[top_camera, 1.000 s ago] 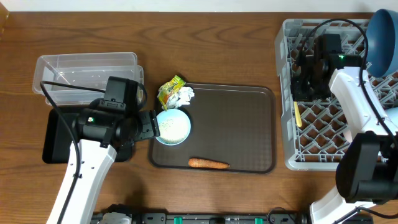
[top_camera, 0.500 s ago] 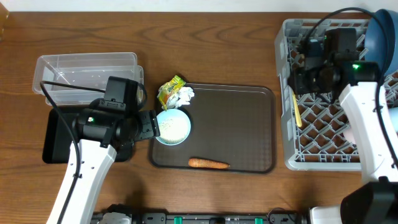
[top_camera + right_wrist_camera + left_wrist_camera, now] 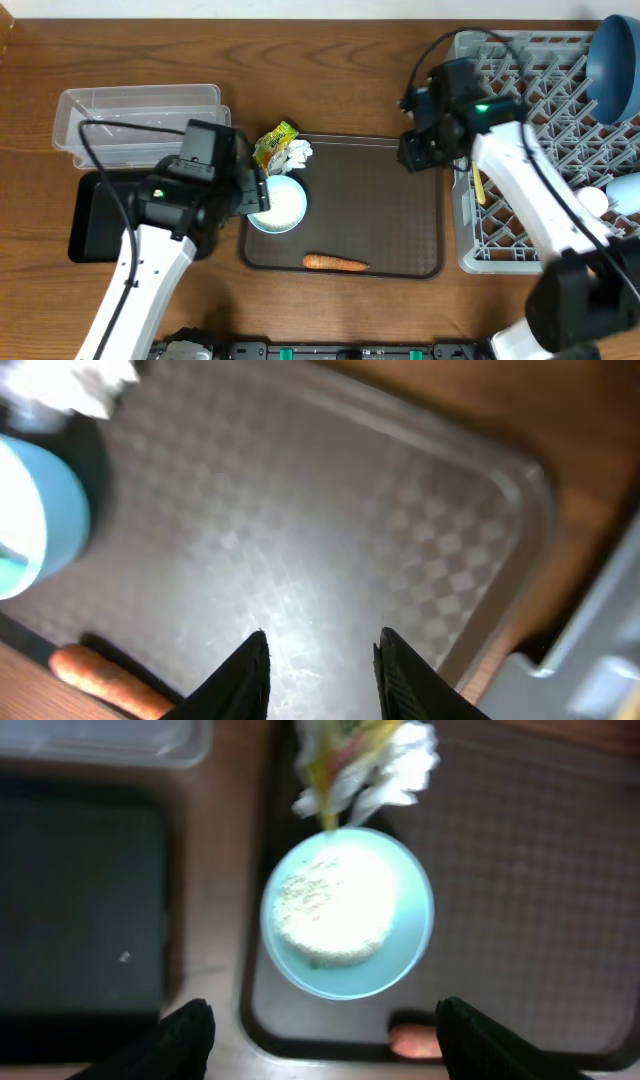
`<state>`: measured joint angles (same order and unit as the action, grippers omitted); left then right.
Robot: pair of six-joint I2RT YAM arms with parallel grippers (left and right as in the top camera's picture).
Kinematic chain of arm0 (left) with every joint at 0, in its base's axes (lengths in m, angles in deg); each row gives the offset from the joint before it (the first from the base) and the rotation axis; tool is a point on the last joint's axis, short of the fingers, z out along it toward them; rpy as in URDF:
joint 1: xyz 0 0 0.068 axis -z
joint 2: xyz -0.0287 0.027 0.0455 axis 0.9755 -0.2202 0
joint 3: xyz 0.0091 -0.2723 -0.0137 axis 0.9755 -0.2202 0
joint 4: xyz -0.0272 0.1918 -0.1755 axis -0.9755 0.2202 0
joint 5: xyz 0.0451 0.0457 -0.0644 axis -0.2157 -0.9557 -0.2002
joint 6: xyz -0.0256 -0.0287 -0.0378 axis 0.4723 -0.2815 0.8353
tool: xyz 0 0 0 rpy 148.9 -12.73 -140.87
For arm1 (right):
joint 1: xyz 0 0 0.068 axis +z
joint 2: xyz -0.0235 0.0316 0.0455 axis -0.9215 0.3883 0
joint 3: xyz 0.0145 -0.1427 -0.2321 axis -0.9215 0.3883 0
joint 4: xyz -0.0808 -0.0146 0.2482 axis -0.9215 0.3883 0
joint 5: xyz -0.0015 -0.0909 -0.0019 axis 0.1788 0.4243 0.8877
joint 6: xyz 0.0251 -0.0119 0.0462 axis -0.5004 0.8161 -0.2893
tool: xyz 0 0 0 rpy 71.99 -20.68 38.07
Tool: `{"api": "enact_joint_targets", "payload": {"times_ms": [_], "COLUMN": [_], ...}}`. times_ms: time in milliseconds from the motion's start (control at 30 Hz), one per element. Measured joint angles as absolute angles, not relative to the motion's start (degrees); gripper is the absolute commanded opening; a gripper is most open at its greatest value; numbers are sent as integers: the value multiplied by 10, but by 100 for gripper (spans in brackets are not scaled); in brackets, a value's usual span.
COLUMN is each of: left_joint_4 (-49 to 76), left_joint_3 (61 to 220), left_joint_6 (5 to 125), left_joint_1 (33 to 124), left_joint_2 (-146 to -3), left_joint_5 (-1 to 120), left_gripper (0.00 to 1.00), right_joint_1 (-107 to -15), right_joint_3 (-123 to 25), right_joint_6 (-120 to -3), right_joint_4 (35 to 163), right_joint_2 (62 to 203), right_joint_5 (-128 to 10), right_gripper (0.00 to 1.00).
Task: Sort waste into correct bins and load items into the dishwasher rack
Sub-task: 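Grasp the rim of the light-blue rice plate with the left gripper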
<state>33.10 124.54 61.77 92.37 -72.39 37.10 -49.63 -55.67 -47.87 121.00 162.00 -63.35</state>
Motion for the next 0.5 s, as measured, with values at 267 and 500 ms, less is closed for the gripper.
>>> {"api": "enact_joint_targets", "payload": {"times_ms": [267, 500], "left_joint_4": [285, 248], "left_joint_3": [1245, 1245], "left_joint_6": [612, 617], "left_joint_1": [980, 1013], "left_joint_2": [-801, -894], "left_joint_5": [371, 371], "left_gripper": [73, 73], "right_joint_1": [-462, -461], "right_joint_3": [-551, -550], "right_joint_6": [-514, -542], "right_joint_4": [1220, 1224], "right_joint_2": [1714, 1759], "right_joint_5": [-626, -614], "right_gripper": [27, 25]}}
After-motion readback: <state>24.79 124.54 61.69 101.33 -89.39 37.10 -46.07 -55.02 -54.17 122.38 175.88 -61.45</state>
